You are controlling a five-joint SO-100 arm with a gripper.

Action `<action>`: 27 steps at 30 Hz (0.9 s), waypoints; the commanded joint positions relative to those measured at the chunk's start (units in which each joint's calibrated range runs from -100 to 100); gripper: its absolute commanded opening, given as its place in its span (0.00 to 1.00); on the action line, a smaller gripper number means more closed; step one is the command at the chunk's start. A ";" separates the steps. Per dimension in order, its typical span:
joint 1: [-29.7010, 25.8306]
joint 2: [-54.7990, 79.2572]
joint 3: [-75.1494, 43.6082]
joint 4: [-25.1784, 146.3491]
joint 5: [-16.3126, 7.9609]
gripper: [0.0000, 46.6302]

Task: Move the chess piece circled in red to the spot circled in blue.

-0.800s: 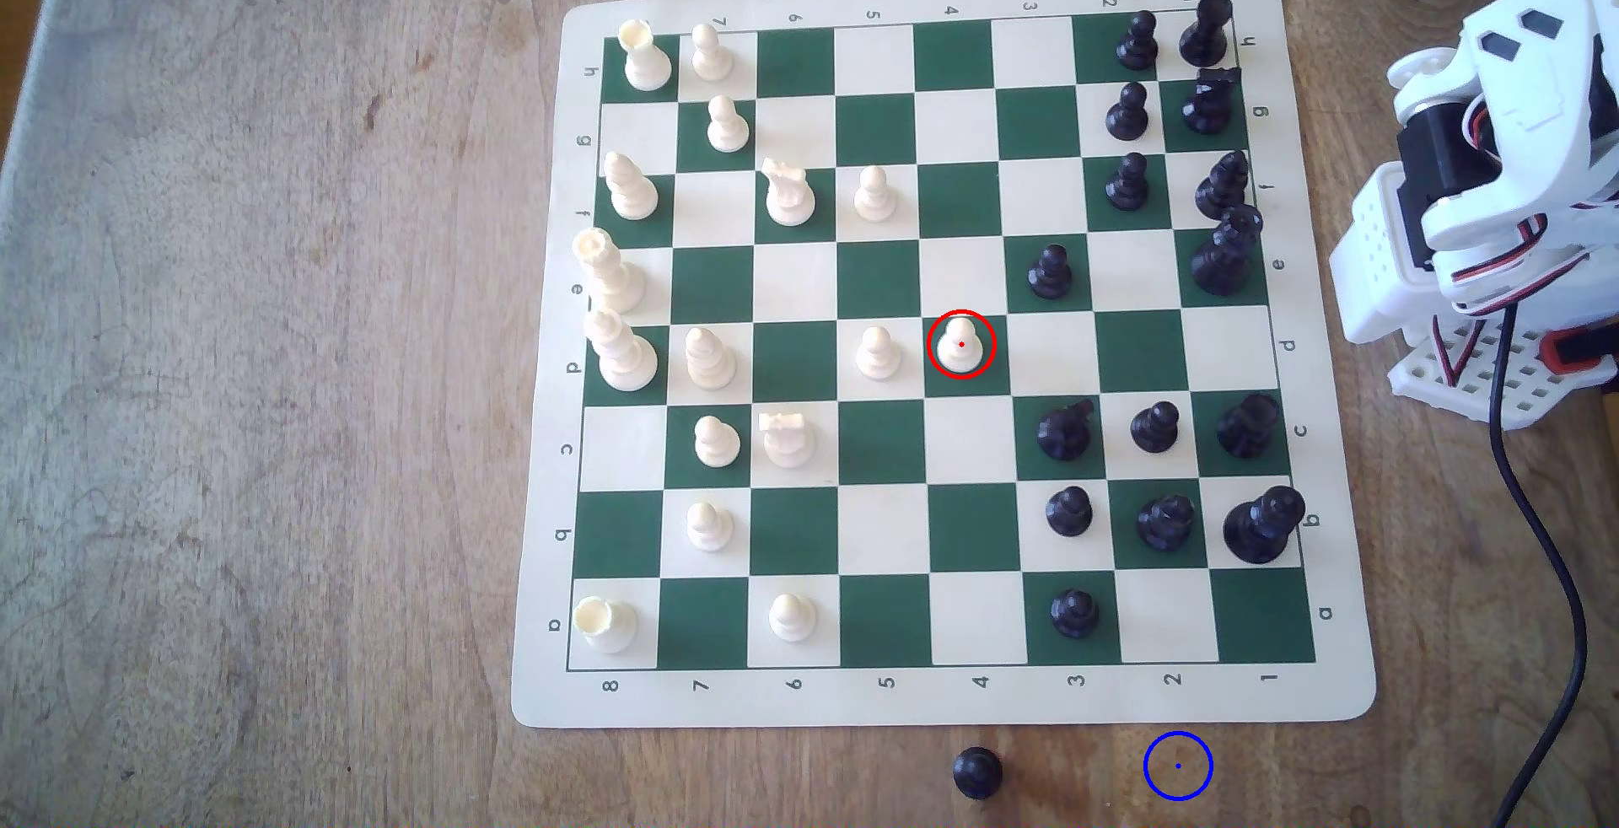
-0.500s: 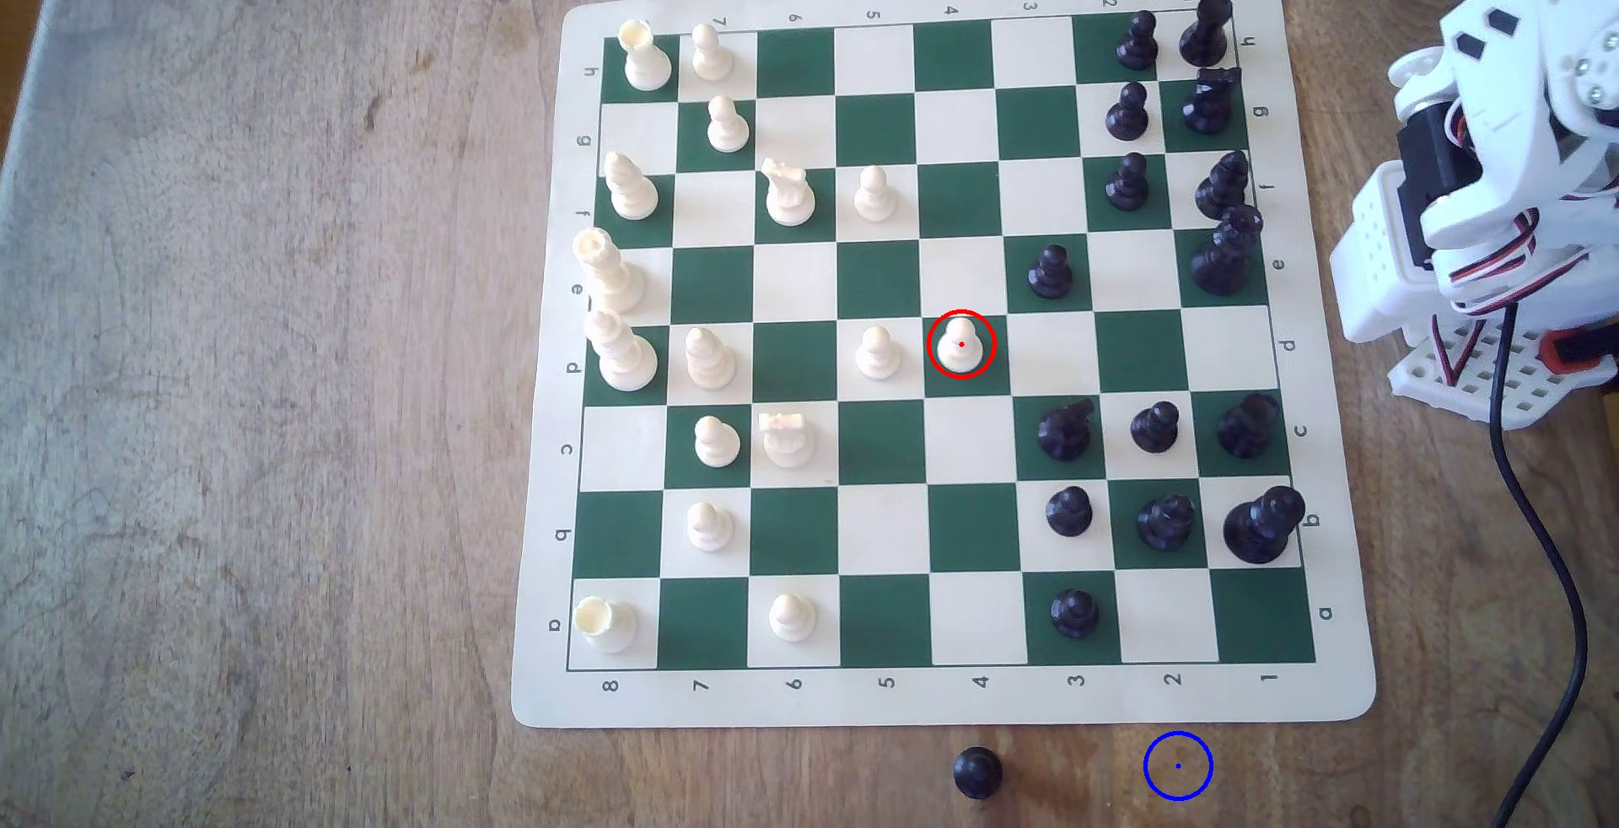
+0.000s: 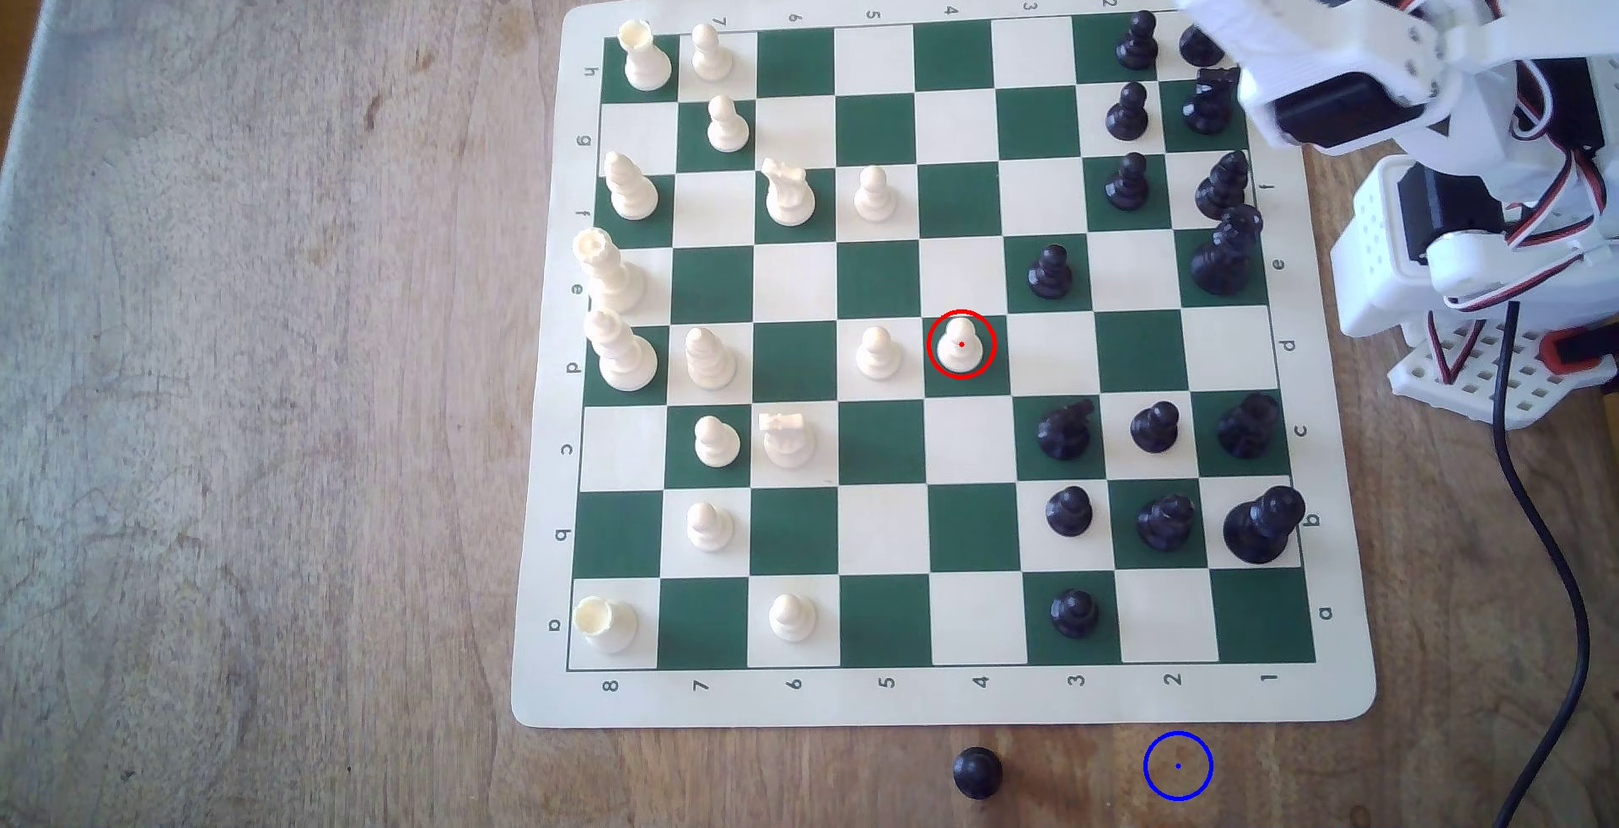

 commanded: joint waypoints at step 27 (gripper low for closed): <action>2.35 42.60 -45.02 66.39 -6.30 0.30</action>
